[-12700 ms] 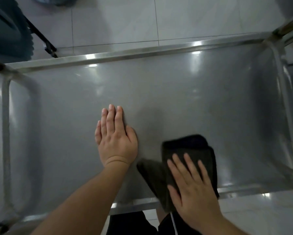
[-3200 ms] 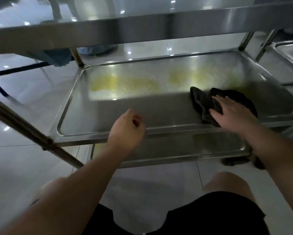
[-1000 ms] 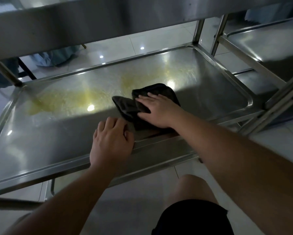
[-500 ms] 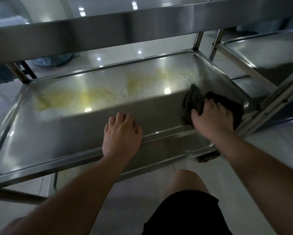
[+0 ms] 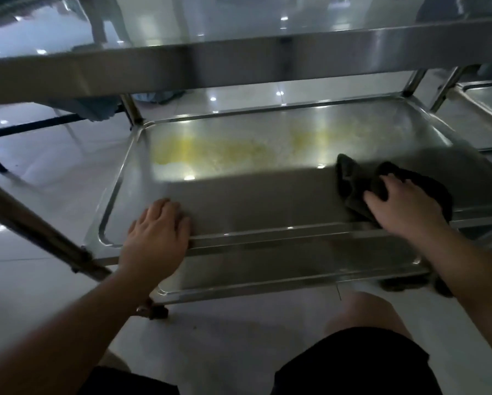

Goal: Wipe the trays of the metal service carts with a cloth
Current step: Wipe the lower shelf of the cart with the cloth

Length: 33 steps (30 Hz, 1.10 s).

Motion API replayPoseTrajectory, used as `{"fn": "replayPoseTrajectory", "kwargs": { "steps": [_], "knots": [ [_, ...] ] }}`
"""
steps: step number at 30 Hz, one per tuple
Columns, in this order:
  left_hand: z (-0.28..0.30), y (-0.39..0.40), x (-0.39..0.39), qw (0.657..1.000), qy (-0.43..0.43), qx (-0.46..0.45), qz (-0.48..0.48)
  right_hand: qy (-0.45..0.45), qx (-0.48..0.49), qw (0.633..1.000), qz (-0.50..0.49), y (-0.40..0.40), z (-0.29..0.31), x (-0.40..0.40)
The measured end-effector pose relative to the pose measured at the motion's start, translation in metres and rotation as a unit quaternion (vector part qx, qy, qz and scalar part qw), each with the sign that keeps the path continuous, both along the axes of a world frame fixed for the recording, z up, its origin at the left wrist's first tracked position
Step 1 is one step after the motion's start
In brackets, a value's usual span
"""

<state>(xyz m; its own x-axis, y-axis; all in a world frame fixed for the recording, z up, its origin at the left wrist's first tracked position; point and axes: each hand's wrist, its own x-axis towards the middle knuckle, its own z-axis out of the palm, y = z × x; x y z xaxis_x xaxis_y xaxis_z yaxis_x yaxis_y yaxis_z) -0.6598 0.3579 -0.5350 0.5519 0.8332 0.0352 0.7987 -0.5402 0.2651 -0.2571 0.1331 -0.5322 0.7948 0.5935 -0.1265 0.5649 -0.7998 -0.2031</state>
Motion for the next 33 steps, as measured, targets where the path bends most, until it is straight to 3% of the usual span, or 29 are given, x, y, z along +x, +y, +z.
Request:
{"fn": "replayPoseTrajectory", "kwargs": {
  "steps": [3, 5, 10, 14, 19, 26, 31, 33],
  "knots": [
    [-0.003, 0.016, -0.039, 0.998, 0.022, 0.001, 0.056, 0.031, -0.012, 0.992, -0.125, 0.036, 0.001, -0.003],
    [-0.007, 0.018, -0.045, 0.997, 0.024, -0.006, 0.077, 0.037, -0.011, 0.991, -0.128, 0.075, 0.003, -0.028],
    [-0.014, 0.016, -0.044, 0.994, 0.014, 0.003, 0.106, 0.015, 0.031, 0.998, 0.055, 0.194, 0.002, -0.148],
    [-0.010, 0.013, -0.045, 0.995, 0.018, 0.020, 0.100, 0.033, 0.013, 0.956, 0.292, 0.268, -0.002, -0.243],
    [-0.012, 0.012, -0.047, 0.995, 0.013, 0.030, 0.100, 0.011, 0.021, 0.943, 0.332, 0.265, -0.003, -0.231],
    [-0.016, 0.012, -0.046, 0.993, -0.011, 0.030, 0.110, -0.031, 0.043, 0.997, 0.057, 0.139, 0.004, -0.069],
    [-0.016, 0.012, -0.045, 0.992, -0.012, 0.029, 0.119, -0.008, 0.043, 0.992, -0.115, 0.022, -0.014, 0.039],
    [-0.015, 0.013, -0.044, 0.993, -0.008, 0.029, 0.115, 0.004, 0.049, 0.985, -0.165, 0.004, -0.017, 0.047]
  ]
}}
